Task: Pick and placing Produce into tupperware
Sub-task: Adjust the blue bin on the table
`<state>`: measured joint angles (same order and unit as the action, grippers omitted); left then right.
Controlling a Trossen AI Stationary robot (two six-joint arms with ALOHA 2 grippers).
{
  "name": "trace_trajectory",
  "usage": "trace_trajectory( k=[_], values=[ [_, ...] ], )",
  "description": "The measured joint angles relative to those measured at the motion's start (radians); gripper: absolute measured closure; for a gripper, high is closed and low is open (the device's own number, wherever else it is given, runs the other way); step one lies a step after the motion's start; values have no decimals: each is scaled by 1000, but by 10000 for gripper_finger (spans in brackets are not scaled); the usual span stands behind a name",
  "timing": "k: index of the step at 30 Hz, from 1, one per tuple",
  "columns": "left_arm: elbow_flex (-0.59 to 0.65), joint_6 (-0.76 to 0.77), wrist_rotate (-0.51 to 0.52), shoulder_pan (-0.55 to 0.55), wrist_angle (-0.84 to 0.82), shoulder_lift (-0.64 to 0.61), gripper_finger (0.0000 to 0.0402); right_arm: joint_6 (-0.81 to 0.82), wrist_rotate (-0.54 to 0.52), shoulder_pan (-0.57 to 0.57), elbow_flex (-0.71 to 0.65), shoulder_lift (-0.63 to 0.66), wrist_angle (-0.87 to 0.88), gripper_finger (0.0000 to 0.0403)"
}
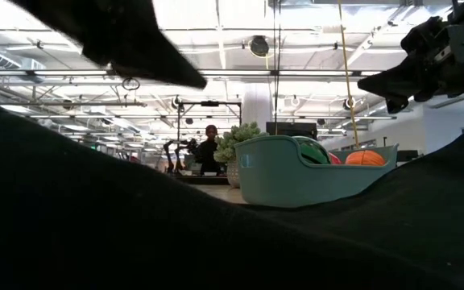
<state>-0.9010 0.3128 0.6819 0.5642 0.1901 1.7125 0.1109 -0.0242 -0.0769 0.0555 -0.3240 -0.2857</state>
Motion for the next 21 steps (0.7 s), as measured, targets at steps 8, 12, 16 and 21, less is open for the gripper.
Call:
trace_trajectory(
  k=[8,12,16,21],
  values=[
    [31,48,-9,-10,75,33,401,54,0,0,0,-68,16,403],
    [30,72,-15,-12,83,62,401,104,0,0,0,-121,34,403],
    [30,83,-29,-14,125,111,401,144,0,15,0,-179,42,403],
    [30,85,-34,-18,162,131,401,166,0,61,0,-240,29,403]
  ],
)
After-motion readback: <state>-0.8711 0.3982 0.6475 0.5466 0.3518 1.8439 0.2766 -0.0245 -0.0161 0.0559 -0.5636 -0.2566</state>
